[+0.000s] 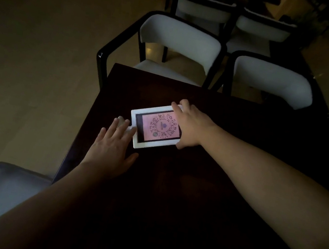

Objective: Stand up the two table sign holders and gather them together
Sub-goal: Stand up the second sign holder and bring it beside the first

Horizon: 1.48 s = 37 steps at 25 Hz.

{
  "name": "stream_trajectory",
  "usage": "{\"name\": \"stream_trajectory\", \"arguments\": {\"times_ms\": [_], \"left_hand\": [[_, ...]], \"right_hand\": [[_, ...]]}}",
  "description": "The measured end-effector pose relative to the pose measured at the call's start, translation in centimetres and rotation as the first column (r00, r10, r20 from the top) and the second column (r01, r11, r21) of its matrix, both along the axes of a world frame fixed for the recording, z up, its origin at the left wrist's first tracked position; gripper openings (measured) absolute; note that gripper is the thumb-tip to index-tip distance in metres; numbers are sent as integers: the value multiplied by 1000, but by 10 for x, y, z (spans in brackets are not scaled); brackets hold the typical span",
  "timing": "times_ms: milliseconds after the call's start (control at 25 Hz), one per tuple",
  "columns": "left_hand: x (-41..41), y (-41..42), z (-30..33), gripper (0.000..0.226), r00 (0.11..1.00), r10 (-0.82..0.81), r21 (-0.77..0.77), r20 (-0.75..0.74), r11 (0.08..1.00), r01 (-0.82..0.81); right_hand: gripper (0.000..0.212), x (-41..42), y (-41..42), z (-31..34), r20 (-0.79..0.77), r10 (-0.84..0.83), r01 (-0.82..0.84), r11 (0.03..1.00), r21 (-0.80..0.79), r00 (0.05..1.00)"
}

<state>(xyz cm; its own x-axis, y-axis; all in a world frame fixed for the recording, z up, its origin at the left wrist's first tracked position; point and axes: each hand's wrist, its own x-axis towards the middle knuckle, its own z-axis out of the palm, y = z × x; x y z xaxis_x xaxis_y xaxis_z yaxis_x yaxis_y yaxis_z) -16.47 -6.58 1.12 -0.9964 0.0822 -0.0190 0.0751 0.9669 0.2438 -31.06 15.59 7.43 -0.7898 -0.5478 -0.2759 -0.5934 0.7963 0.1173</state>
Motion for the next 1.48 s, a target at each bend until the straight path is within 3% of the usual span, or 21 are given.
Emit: {"name": "stream_trajectory", "arguments": {"times_ms": [320,760,1280,1400,1480], "left_hand": [[22,6,-6,85,996,8,-47,86,999,-4],[59,7,-34,90,976,-14,-40,216,999,23],[71,4,-55,93,966,-19,-13,258,1000,24],[71,5,-57,92,961,-16,-3,277,1000,18],[71,5,-58,92,962,-10,-2,272,1000,10]], "right_hand": [[140,32,-5,51,-157,241,-205,955,212,958],[122,75,-37,78,-206,605,-461,749,477,769],[109,110,-67,83,-111,743,-618,621,482,660],[112,111,-72,79,-90,715,-626,660,415,693],[111,112,-69,78,-59,651,-617,742,262,757]]}}
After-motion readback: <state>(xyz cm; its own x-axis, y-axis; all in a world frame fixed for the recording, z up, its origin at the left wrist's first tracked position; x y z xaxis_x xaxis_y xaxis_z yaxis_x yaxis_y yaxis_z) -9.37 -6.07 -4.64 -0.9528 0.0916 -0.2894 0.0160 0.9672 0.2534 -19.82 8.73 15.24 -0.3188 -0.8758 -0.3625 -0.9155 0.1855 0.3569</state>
